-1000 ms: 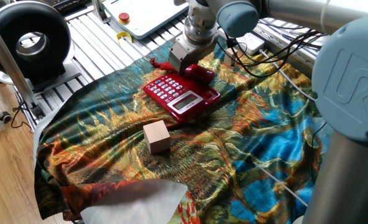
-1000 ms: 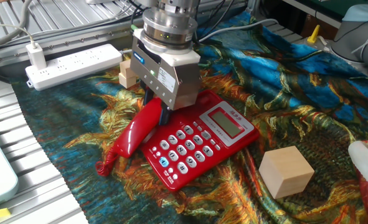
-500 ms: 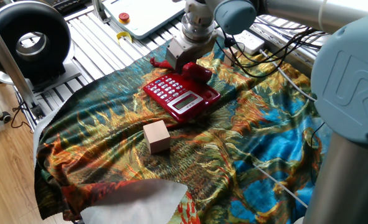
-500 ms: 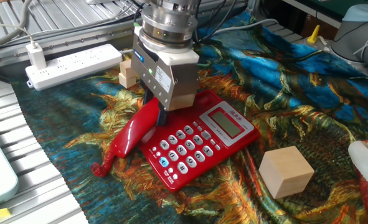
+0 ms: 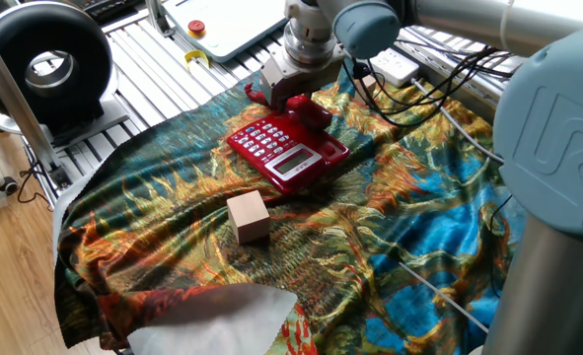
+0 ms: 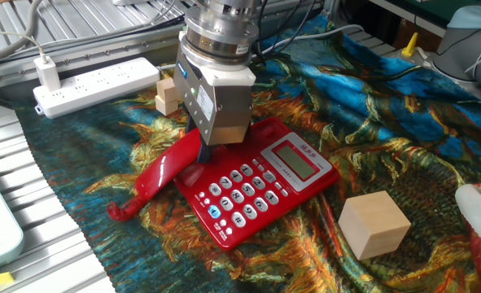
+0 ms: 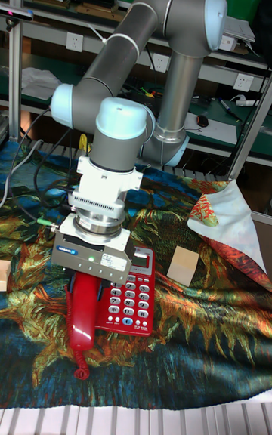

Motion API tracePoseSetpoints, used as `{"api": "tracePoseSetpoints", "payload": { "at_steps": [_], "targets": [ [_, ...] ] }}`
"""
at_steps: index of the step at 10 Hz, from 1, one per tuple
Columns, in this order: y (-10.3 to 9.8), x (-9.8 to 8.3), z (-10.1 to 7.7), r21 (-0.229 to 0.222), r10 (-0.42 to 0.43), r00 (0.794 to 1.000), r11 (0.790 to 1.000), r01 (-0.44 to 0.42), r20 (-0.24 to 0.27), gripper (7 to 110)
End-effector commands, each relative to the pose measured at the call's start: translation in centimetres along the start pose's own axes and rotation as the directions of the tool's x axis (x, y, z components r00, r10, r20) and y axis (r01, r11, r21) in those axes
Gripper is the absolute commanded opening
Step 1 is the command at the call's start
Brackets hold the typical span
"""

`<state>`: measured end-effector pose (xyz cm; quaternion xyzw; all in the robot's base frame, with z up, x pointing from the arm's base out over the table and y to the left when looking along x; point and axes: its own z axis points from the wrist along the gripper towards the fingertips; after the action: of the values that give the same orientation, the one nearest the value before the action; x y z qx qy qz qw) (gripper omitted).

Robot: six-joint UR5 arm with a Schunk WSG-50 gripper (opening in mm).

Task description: Place the handset of the telephone on the corresponding phone cradle

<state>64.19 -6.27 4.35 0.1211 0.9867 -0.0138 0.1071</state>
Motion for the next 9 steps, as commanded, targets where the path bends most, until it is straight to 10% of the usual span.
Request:
{"api": "tracePoseSetpoints", "payload": {
  "at_steps": [1,9],
  "targets": [
    [0.1,0.2,-0.2,0.003,0.059,0.998,0.998,-0.059,0.017,7],
    [0.8,1.2,-1.4,0.014,0.071,0.997,0.997,-0.071,0.021,7]
  ]
}}
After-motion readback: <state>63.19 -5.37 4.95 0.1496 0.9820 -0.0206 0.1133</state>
